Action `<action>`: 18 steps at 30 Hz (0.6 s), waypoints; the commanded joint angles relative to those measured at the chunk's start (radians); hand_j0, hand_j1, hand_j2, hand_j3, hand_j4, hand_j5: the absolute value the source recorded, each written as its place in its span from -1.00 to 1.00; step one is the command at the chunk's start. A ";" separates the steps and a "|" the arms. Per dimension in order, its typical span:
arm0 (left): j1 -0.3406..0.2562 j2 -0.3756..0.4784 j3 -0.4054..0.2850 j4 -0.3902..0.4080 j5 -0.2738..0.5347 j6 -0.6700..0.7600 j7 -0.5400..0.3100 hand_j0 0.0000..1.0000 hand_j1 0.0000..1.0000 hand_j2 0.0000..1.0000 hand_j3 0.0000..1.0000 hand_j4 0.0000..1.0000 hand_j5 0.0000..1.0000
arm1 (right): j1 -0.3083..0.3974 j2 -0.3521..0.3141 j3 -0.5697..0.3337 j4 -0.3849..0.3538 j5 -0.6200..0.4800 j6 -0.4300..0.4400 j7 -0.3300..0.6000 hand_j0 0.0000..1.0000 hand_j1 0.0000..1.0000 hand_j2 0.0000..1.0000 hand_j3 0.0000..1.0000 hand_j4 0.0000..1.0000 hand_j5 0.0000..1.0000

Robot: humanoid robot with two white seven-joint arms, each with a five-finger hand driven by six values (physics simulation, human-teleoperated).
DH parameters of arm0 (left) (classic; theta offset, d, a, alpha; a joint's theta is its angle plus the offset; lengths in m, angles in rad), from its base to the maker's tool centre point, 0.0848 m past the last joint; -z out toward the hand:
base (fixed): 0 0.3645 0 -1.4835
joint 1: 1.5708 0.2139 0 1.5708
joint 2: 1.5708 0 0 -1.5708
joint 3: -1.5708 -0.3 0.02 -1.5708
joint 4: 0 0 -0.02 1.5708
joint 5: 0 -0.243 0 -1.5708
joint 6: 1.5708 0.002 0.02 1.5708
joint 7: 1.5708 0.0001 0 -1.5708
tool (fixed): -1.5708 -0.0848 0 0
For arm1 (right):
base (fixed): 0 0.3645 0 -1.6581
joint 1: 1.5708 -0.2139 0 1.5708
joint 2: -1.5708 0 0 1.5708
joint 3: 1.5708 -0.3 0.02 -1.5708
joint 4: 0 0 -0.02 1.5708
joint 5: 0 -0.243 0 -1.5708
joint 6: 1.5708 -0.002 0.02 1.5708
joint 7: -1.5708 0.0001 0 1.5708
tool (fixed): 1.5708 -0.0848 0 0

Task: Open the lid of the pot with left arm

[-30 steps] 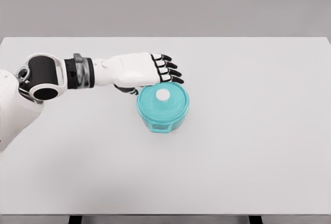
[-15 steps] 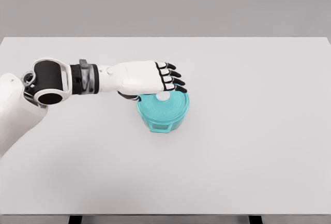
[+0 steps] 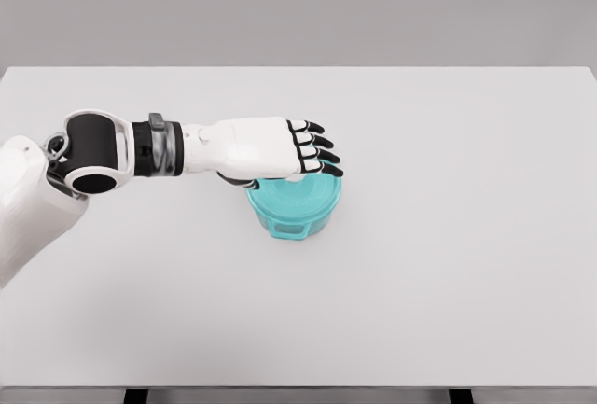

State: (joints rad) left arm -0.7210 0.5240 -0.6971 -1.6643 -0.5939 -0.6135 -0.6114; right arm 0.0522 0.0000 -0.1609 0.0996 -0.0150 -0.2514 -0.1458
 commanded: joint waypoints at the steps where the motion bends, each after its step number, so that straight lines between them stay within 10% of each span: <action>1: 0.000 0.001 -0.001 0.004 -0.001 0.003 0.001 1.00 1.00 1.00 1.00 1.00 1.00 | 0.000 0.000 0.000 0.000 0.000 0.000 0.000 1.00 1.00 1.00 1.00 1.00 1.00; 18: -0.017 -0.009 -0.021 0.044 -0.010 0.003 0.001 0.97 0.97 0.97 0.97 0.97 0.97 | 0.000 0.000 0.000 0.000 0.000 0.000 0.000 1.00 1.00 1.00 1.00 1.00 1.00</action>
State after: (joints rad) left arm -0.7378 0.5156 -0.7111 -1.6236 -0.6077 -0.6133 -0.6114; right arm 0.0522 0.0000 -0.1609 0.0997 -0.0150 -0.2514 -0.1458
